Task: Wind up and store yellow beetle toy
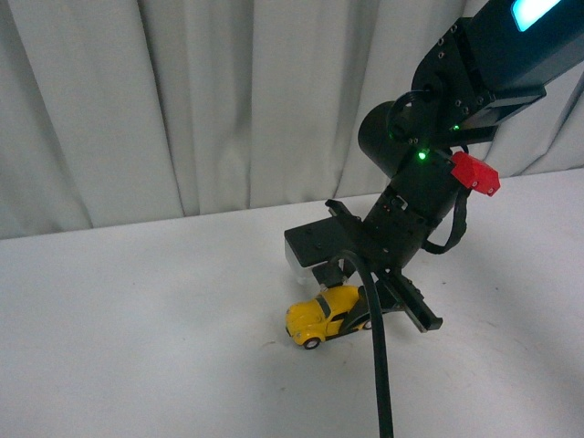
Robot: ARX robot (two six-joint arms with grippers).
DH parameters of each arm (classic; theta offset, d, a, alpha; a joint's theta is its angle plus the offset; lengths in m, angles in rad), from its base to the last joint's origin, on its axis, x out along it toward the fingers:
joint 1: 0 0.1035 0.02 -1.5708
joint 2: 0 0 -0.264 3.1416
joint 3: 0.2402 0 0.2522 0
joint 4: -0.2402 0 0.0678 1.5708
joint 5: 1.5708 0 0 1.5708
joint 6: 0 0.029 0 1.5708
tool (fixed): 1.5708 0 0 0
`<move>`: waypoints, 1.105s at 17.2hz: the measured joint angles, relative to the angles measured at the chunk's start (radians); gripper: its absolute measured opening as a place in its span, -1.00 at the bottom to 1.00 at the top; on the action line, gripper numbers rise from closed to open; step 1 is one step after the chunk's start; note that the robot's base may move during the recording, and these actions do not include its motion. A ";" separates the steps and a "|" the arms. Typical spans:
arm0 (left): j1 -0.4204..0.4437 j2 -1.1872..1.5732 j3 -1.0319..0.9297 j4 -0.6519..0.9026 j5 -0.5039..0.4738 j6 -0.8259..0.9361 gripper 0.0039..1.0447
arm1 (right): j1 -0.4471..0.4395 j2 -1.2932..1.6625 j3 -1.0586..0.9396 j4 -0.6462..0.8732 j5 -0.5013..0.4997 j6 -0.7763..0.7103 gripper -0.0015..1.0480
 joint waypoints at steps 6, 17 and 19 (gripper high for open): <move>0.000 0.000 0.000 0.000 0.000 0.000 0.88 | 0.007 -0.008 -0.033 0.053 0.040 0.051 -0.20; 0.000 0.000 0.000 0.000 0.000 0.000 0.88 | -0.023 -0.023 -0.080 0.098 0.002 0.031 -0.20; 0.000 0.000 0.000 0.000 0.000 0.000 0.88 | -0.039 -0.025 -0.086 0.097 -0.003 0.009 -0.21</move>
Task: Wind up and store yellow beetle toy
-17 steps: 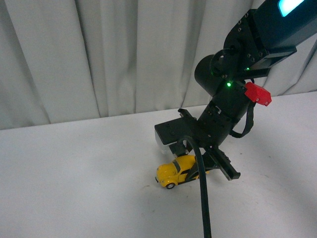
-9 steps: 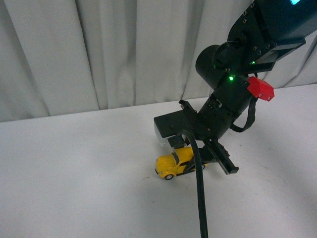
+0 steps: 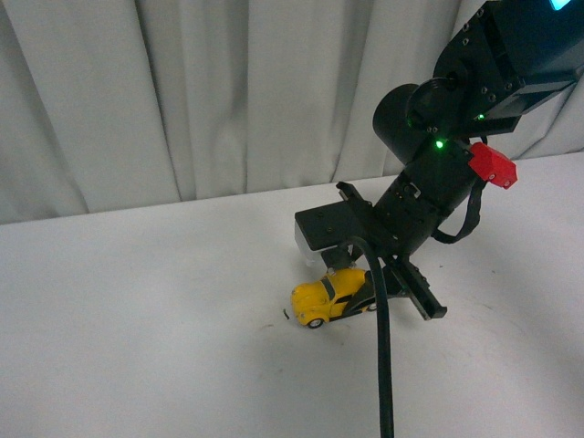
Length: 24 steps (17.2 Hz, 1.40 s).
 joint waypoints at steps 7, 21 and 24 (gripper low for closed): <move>0.000 0.000 0.000 0.000 0.000 0.000 0.88 | -0.081 -0.013 -0.038 -0.012 -0.036 -0.095 -0.21; 0.000 0.000 0.000 0.000 0.000 0.000 0.88 | -0.317 -0.059 -0.119 -0.076 -0.047 -0.129 -0.21; 0.000 0.000 0.000 0.000 0.000 0.000 0.88 | -0.357 -0.073 -0.136 -0.088 -0.034 -0.130 -0.21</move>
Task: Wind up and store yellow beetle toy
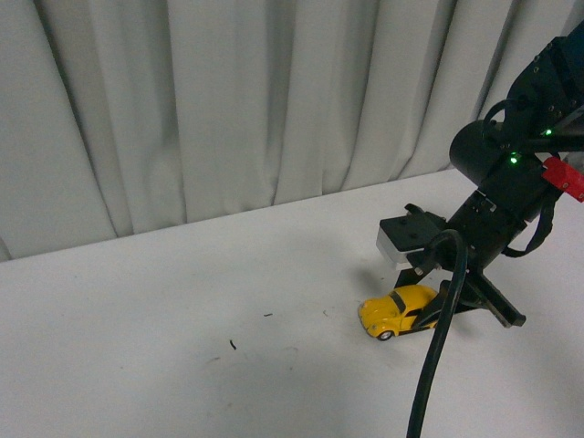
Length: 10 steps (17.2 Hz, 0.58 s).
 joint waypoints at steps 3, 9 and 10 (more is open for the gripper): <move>0.000 0.000 0.000 0.000 0.000 0.000 0.88 | -0.031 -0.005 -0.006 -0.008 0.007 0.000 -0.21; 0.000 0.000 0.000 0.000 0.000 0.000 0.88 | -0.052 -0.011 -0.014 -0.003 0.020 -0.001 -0.21; 0.000 0.000 0.000 0.000 0.000 0.000 0.88 | -0.051 -0.013 -0.017 0.002 0.020 0.000 -0.21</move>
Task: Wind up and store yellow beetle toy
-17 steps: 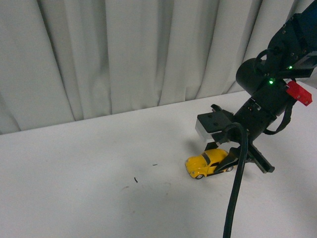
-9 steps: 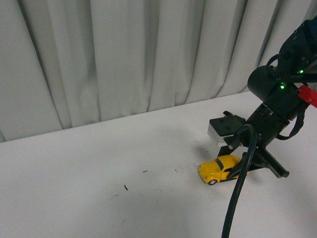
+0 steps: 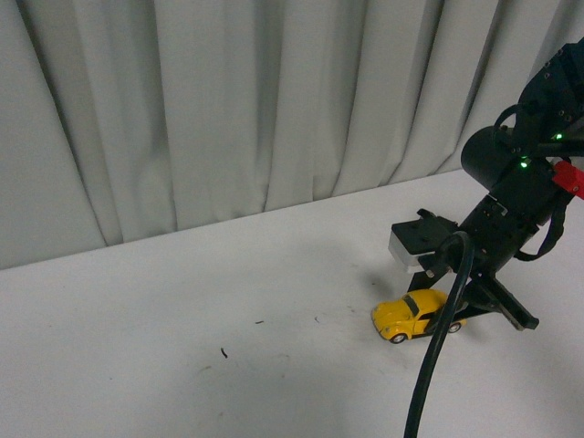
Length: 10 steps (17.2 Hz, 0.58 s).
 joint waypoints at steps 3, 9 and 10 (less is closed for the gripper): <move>0.000 0.000 0.000 0.000 0.000 0.000 0.88 | 0.002 -0.003 -0.004 0.007 -0.002 0.000 -0.06; 0.000 0.000 0.000 0.000 0.000 0.000 0.88 | 0.002 -0.003 -0.010 0.008 0.014 0.000 0.86; 0.000 0.000 0.000 0.000 0.000 0.000 0.88 | 0.002 -0.003 -0.011 0.010 0.014 0.000 0.87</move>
